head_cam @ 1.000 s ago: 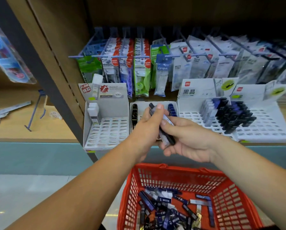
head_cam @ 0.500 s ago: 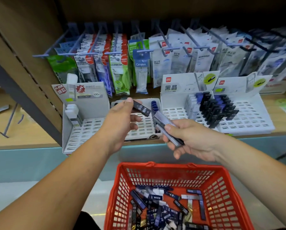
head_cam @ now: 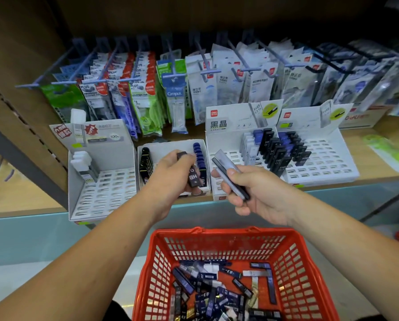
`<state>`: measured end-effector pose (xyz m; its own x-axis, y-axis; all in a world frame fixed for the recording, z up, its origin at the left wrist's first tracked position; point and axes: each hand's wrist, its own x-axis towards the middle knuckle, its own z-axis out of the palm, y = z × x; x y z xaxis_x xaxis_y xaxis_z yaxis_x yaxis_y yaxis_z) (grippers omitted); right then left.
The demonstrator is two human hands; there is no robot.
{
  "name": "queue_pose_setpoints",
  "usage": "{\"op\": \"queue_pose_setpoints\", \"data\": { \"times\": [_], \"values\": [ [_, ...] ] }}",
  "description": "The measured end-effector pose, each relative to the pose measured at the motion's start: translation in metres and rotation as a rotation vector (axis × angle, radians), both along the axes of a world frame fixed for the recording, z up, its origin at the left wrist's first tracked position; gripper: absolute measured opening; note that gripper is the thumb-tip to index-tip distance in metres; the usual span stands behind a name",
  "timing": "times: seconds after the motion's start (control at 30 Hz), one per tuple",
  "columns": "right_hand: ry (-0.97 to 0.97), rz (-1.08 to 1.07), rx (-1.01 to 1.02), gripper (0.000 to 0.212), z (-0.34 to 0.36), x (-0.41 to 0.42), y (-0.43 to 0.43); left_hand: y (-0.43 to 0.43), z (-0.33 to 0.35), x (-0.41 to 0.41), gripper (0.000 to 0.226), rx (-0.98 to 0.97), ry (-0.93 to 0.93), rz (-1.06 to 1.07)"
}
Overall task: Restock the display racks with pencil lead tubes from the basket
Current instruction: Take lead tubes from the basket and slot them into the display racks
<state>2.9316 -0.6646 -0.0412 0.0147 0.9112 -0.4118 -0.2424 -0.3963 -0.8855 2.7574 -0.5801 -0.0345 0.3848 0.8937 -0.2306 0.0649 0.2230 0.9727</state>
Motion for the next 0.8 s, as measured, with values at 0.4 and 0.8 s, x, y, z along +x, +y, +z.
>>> {"op": "queue_pose_setpoints", "data": {
  "times": [0.4, 0.8],
  "values": [
    [-0.051, 0.144, -0.065, 0.051, -0.004, 0.000, 0.000, -0.008, -0.003, 0.001, 0.027, 0.089, 0.065, -0.234],
    [0.028, 0.080, -0.008, 0.029, -0.009, 0.012, -0.002, 0.008, -0.003, -0.019, 0.015, 0.091, 0.090, -0.226]
  ]
}}
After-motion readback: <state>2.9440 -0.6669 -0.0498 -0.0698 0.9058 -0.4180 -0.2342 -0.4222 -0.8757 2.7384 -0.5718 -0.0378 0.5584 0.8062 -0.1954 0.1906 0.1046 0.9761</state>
